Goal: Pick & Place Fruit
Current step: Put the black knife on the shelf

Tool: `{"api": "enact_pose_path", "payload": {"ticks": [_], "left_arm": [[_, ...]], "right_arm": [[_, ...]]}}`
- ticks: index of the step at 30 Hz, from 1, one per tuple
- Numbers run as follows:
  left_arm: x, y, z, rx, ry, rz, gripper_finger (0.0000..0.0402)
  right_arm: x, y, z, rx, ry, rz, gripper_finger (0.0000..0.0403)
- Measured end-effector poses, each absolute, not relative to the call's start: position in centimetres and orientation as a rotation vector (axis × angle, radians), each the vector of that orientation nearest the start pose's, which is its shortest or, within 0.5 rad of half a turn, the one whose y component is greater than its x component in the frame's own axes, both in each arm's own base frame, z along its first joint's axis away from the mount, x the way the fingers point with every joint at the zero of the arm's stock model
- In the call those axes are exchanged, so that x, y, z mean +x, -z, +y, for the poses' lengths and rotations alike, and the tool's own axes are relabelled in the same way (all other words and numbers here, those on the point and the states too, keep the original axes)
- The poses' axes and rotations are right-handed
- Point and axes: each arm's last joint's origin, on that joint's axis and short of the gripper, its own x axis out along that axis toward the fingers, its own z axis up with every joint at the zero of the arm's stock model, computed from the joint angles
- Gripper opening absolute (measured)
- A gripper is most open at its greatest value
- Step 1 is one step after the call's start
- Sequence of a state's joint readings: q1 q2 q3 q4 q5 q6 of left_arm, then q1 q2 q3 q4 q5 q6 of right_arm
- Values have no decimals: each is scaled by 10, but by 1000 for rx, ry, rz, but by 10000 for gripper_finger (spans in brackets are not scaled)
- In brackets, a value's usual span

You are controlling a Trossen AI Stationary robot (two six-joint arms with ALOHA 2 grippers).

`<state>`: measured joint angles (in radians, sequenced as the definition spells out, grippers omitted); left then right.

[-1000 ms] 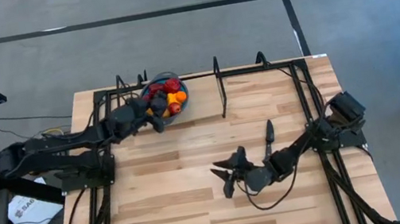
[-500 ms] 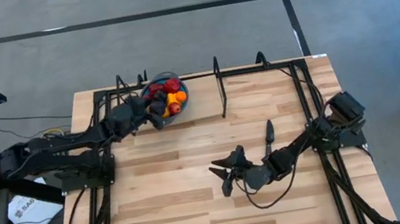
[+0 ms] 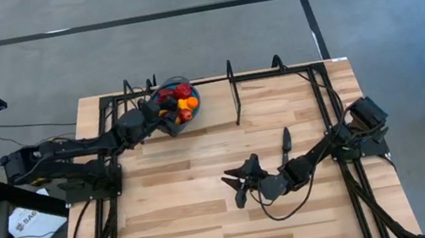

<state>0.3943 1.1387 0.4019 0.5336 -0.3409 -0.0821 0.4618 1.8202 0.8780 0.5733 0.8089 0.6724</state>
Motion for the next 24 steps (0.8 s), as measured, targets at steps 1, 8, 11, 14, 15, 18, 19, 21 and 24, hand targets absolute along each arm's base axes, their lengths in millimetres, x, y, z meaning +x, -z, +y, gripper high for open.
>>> {"api": "enact_pose_path", "payload": {"ticks": [1,8,11,14,15,18,19,21,24], "left_arm": [[203,-205,95,-64,-742,176,257],[202,-209,95,109,-738,209,257],[202,-210,95,177,-745,231,257],[202,-211,97,241,-744,248,256],[202,-211,97,250,-747,250,255],[200,-211,101,286,-763,263,251],[199,-212,103,288,-772,260,250],[197,-213,106,287,-790,253,248],[195,-214,110,286,-804,242,246]], "right_arm": [[331,-165,141,441,425,169,118],[331,-165,142,443,424,167,118],[331,-165,142,443,423,167,118],[331,-165,142,442,421,168,118],[331,-165,142,442,421,168,118],[331,-165,142,443,421,167,118],[331,-165,142,444,420,165,118],[331,-166,143,447,418,162,118],[330,-166,144,447,413,162,118]]}}
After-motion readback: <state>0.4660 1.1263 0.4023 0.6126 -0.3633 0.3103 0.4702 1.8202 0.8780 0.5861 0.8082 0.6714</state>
